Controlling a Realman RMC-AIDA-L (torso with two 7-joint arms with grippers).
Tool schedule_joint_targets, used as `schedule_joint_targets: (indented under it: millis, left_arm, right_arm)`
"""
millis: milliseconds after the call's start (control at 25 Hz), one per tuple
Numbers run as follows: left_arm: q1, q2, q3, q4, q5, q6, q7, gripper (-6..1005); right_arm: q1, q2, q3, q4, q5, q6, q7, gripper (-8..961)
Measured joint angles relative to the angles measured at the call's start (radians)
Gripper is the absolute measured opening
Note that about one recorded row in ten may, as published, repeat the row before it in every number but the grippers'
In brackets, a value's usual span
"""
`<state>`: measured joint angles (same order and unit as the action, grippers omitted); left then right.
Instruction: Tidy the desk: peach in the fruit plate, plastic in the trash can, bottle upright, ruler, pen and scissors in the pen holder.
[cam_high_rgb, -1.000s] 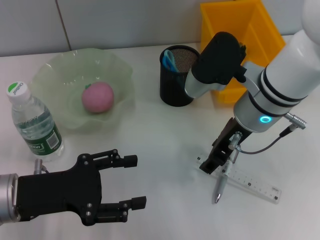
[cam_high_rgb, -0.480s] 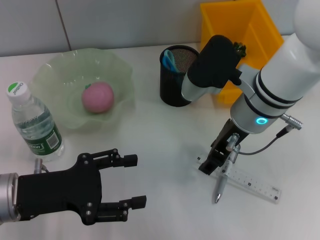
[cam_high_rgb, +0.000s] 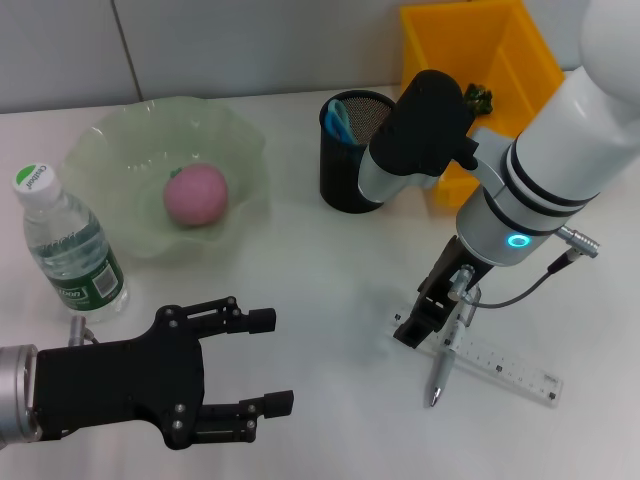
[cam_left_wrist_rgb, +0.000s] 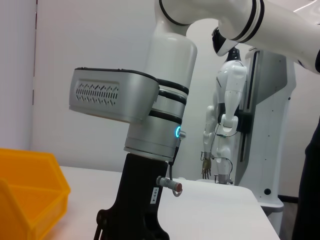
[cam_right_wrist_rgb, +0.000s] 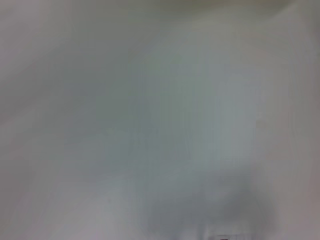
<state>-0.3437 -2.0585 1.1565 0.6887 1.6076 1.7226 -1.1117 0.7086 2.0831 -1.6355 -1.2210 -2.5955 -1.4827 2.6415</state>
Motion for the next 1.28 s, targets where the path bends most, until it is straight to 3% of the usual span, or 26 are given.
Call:
schedule_joint_targets:
  millis: [1280]
  left_arm:
    - [0.000,0.002,0.000,0.002,0.000,0.002,-0.002,786]
  right_arm:
    - [0.005,0.000,-0.024,0.021,0.003,0.012,-0.005,685]
